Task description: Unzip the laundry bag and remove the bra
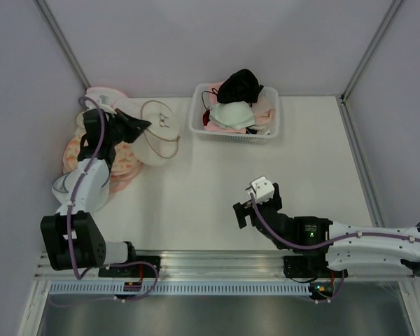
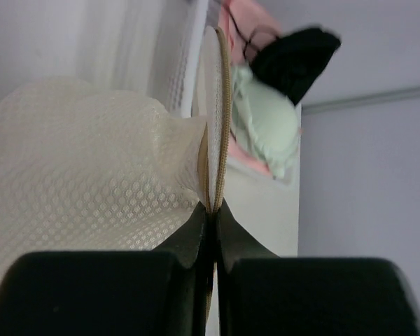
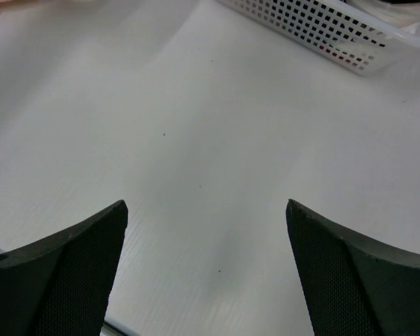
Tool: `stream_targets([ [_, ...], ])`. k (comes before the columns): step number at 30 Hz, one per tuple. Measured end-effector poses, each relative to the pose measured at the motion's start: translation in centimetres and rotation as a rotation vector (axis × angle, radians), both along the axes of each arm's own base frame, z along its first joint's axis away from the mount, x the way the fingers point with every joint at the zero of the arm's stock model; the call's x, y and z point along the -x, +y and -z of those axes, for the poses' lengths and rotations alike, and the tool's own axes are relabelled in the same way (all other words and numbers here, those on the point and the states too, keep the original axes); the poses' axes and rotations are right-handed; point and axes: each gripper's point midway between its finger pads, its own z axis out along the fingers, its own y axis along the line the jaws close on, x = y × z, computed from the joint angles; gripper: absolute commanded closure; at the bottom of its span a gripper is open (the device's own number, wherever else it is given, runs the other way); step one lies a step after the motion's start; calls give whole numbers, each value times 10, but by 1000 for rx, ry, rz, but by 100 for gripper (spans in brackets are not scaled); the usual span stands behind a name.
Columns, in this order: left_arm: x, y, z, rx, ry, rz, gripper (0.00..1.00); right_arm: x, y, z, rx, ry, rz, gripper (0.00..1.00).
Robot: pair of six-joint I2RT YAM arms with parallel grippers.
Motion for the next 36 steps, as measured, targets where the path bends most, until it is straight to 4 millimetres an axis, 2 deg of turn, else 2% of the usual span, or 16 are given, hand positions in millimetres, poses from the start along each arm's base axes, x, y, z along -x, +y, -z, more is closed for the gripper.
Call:
stream_targets([
  [5,-30,100,-51,4,-109,-200,98,0,7,8,59,6,-18,2],
  [9,-29,177,-64,-22,-131,-393,98,0,16,3,69,6,-37,2],
  [11,-25,202,-61,-34,-121,-471,98,0,20,1,71,8,-47,2],
  [13,-20,223,-49,-40,-103,-536,98,1,24,0,72,13,-60,2],
  [16,-11,248,-8,-34,-32,-622,93,3,28,1,78,24,-81,2],
  [17,-7,255,12,-27,10,-650,84,4,30,2,81,29,-88,2],
  [18,-3,260,31,-18,52,-668,76,4,31,1,83,32,-94,2],
  [19,1,264,49,-8,96,-692,64,5,32,2,84,34,-98,2],
  [20,7,267,66,-1,141,-715,36,6,32,2,84,37,-102,2],
  [22,18,269,88,5,213,-764,23,6,32,2,87,40,-106,2],
  [23,22,271,91,5,230,-788,13,7,32,3,90,42,-108,2],
  [24,25,272,91,1,236,-801,10,7,32,3,92,43,-109,2],
  [27,30,269,70,-13,196,-827,0,7,31,2,86,43,-109,2],
  [31,35,250,12,-36,42,-797,0,7,30,-5,55,36,-106,2],
  [34,39,219,-31,-24,-74,-697,0,5,28,-9,36,29,-81,2],
  [36,38,184,-55,5,-142,-554,0,1,24,-11,22,25,-47,2],
])
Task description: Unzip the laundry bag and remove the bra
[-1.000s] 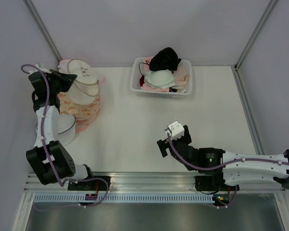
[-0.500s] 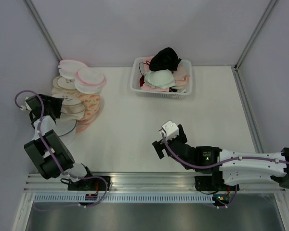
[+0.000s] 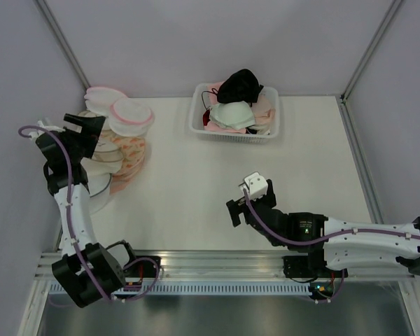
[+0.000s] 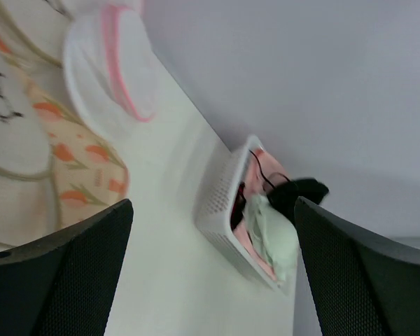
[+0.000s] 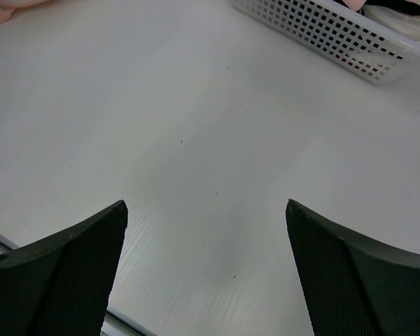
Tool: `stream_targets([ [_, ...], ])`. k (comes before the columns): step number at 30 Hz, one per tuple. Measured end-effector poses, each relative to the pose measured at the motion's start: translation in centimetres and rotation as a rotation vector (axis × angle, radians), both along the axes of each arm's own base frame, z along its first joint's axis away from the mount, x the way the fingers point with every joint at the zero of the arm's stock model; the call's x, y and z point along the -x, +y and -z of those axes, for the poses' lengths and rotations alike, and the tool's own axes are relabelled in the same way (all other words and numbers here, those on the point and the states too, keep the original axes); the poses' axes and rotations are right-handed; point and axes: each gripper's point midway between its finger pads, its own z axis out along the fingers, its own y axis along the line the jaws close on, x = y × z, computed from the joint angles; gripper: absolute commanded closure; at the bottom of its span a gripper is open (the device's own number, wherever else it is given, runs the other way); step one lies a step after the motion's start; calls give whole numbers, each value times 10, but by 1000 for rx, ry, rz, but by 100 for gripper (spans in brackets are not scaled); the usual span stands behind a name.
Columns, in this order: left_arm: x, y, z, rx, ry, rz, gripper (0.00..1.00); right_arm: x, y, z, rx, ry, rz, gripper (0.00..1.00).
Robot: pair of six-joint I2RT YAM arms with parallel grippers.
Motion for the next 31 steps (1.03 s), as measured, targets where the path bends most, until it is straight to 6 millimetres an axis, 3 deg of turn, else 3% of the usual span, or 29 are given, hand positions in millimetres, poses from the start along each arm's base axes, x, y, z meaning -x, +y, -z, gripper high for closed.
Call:
stream_targets([
  [1,-1,-9,-2,1,-6,32,0,-2,-2,-1,-6,-2,21,2],
  [3,0,-49,-6,10,-29,181,0,-7,-8,-2,-24,2,63,2],
  [7,23,-146,-2,-3,-60,520,0,-13,-18,-9,-77,15,136,2],
  [8,38,-177,0,-15,-75,629,0,-14,-20,-14,-98,17,149,2],
  [11,79,-235,4,-56,-120,856,0,-14,-23,-25,-156,20,167,2],
  [14,123,-278,5,-100,-184,1051,0,-14,-24,-30,-188,22,181,2],
  [17,162,-304,5,-133,-242,1194,0,-14,-24,-29,-188,24,185,2],
  [21,207,-328,2,-163,-322,1345,0,-16,-22,-31,-183,17,185,2],
  [24,239,-342,10,-178,-357,1444,0,-17,-22,-35,-181,5,185,2],
  [26,252,-347,20,-184,-356,1482,0,-17,-22,-38,-180,-3,184,2],
  [31,256,-347,40,-200,-321,1478,0,-18,-23,-45,-198,-15,179,2],
])
